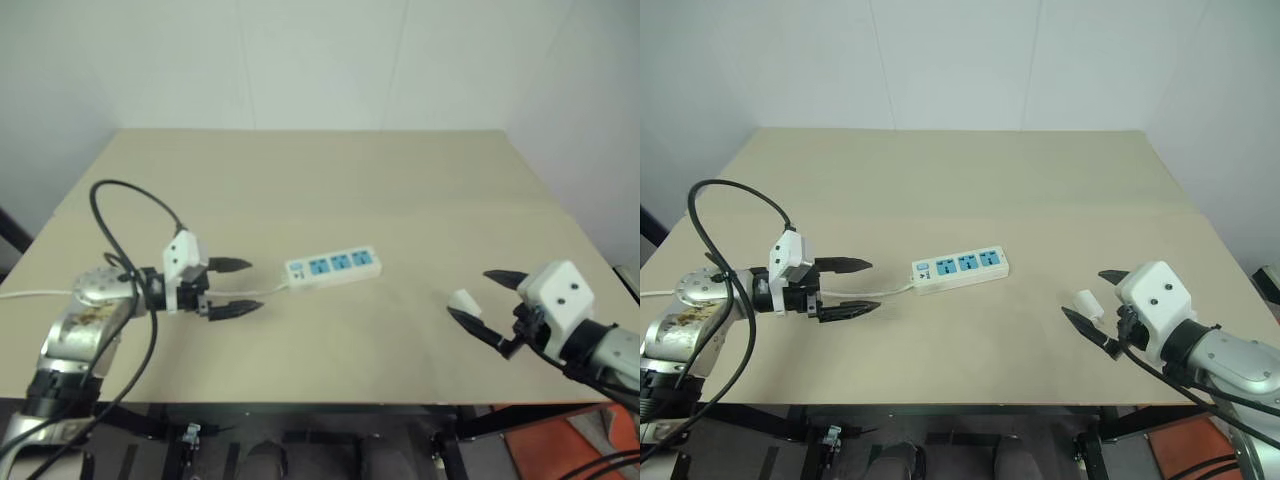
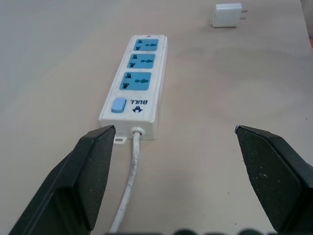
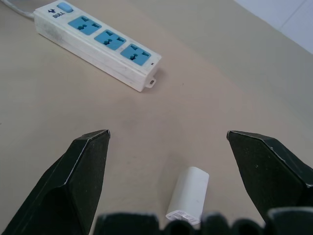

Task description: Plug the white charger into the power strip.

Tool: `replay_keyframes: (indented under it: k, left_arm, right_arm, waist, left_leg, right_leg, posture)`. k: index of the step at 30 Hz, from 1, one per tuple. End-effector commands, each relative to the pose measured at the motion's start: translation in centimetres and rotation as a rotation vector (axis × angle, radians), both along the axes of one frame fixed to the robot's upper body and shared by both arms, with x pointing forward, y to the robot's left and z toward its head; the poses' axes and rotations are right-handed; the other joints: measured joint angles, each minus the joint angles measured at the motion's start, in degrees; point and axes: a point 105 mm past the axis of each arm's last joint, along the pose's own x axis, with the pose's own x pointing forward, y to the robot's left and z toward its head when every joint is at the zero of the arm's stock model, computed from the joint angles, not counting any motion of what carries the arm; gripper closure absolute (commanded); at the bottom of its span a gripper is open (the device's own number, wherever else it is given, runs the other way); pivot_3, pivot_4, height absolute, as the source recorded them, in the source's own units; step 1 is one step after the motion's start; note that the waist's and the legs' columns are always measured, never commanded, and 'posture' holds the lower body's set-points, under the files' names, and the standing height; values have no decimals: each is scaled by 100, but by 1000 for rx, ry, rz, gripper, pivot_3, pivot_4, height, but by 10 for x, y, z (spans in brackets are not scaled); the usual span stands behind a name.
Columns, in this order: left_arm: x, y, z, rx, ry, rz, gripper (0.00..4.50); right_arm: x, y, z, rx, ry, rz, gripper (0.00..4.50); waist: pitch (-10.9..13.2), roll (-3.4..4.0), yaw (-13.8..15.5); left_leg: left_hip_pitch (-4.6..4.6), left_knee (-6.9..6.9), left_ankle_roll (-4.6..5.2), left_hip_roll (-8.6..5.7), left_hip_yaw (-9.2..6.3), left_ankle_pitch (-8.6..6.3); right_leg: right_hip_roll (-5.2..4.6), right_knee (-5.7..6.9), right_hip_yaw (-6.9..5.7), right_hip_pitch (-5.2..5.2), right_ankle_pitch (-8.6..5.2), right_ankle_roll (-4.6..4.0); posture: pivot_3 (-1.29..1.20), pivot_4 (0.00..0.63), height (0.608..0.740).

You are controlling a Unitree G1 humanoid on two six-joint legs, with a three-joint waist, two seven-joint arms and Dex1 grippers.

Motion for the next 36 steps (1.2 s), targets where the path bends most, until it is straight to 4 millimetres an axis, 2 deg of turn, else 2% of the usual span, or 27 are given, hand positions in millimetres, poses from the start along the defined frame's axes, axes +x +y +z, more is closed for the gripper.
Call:
replay_keyframes:
  k: [1,10,14,19,23,28,36]
  left_arm:
    - [2,-4,8,7,-41,-8,235]
    - [-1,-6,11,-7,-49,2,235]
    - [-1,-5,6,10,-41,22,235]
    - [19,-6,-12,57,-16,68,235]
    - [48,-20,-20,75,-29,91,235]
    - [70,-40,-29,58,-6,54,235]
    - [85,-77,-38,-29,17,-22,235]
  right_arm:
    - [-1,-3,10,-30,-47,-3,0]
    - [-1,-5,11,-38,-43,1,0]
    - [0,-4,10,-40,-39,5,0]
    - [2,-3,11,-40,-39,12,0]
    - [5,0,12,-40,-44,19,0]
    - [3,1,13,-39,-51,12,0]
    - [0,3,13,-32,-61,-2,0]
  waist:
    - [0,0,0]
    - [0,0,-4]
    - [0,0,-8]
    - [0,0,13]
    - [-1,-2,112]
    - [-1,-2,127]
    - [0,-4,104]
  left_leg:
    - [0,0,0,0,0,0]
    - [0,0,0,0,0,0]
    - [1,0,0,1,0,0]
    - [3,0,0,-1,0,0]
    - [2,7,1,-4,-2,0]
    - [-10,6,1,-6,-2,0]
    - [-9,7,1,-8,-4,0]
  right_leg:
    - [0,0,0,0,0,0]
    - [0,0,0,0,0,0]
    - [1,1,0,0,0,0]
    - [0,1,0,2,0,1]
    - [1,0,-2,5,3,3]
    - [0,-4,-2,-2,20,-24]
    - [2,-1,-2,-1,18,-18]
  posture:
    - [0,150,740]
    - [0,150,740]
    - [0,150,740]
    - [0,150,740]
    - [0,150,740]
    - [0,150,740]
    - [0,150,740]
